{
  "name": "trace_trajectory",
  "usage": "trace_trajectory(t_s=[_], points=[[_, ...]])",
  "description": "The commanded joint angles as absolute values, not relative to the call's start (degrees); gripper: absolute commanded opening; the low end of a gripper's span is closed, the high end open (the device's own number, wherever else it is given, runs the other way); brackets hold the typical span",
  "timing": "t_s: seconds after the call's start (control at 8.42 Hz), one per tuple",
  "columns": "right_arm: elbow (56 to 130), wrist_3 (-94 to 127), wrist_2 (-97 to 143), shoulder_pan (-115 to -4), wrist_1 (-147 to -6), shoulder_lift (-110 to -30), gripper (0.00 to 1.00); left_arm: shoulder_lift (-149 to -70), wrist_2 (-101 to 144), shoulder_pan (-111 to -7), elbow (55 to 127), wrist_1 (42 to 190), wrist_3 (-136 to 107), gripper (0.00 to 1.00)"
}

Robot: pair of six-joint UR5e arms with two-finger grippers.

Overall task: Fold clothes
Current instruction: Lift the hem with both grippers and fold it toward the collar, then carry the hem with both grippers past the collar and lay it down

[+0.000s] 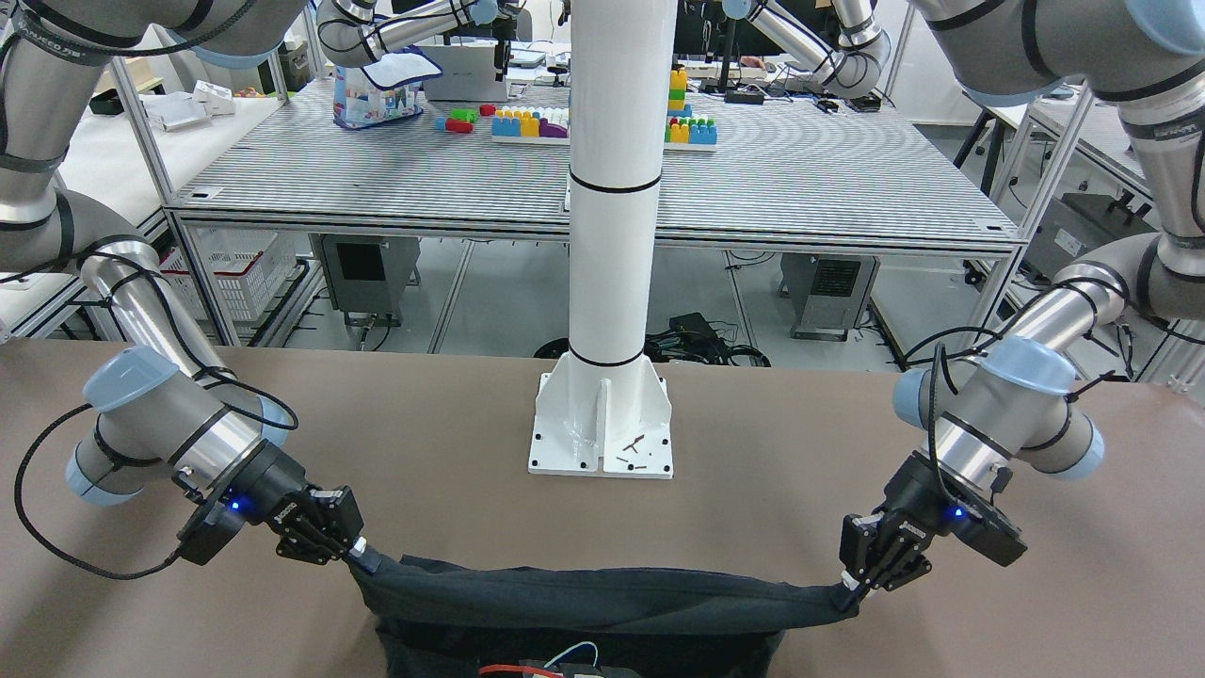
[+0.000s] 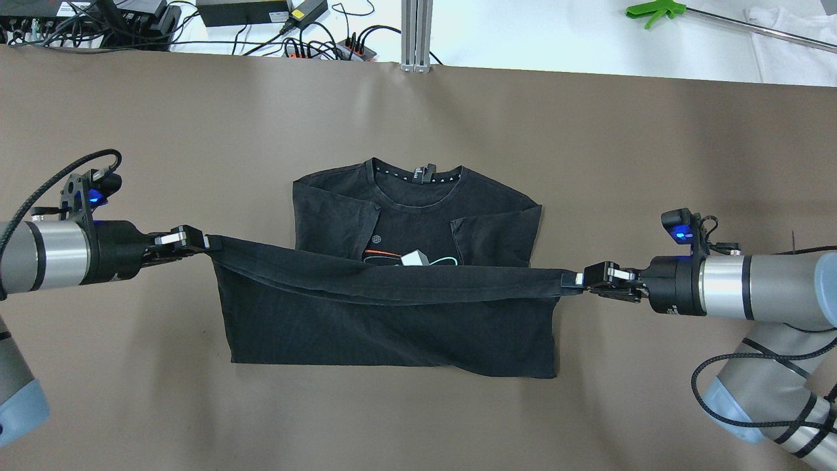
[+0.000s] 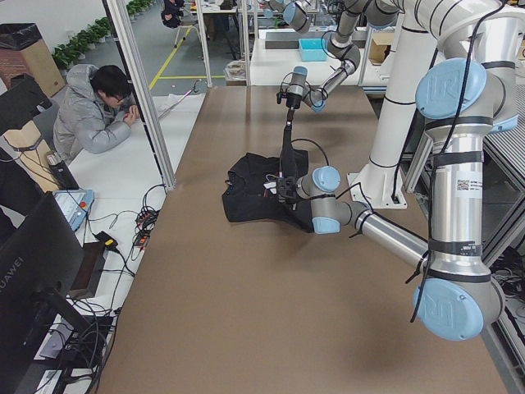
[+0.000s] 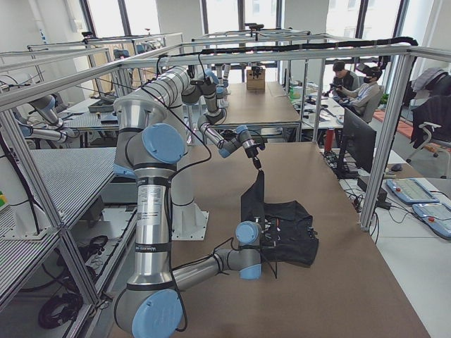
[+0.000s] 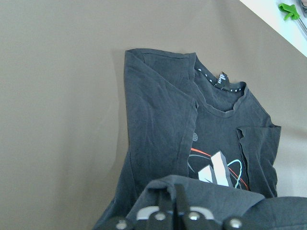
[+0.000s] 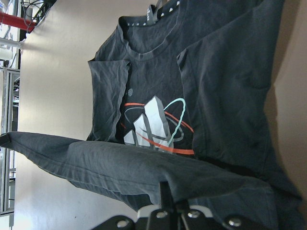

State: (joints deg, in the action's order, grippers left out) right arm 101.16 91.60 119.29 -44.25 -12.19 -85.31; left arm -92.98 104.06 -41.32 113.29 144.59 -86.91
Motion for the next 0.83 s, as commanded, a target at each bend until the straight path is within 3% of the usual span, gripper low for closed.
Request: trace_trajectory(t_s=[0.0,0.48,0.71], points=[[97.0,91.3,119.2,-46.5,-12.2,-83.2,0.00,-98.2,103.9,-43.2,106.8,144.6,-86.8,0.00],[96.9,91.9,117.8,-47.4,-14.0,-80.6,0.00,-101.2,103.3,-43.6,103.7,144.4,-87.3,0.00],[96.8,91.3,115.4,-47.3,-16.5,-79.6,0.00,-106.1,103.3,-44.1,98.3,144.2,-87.5,0.00]])
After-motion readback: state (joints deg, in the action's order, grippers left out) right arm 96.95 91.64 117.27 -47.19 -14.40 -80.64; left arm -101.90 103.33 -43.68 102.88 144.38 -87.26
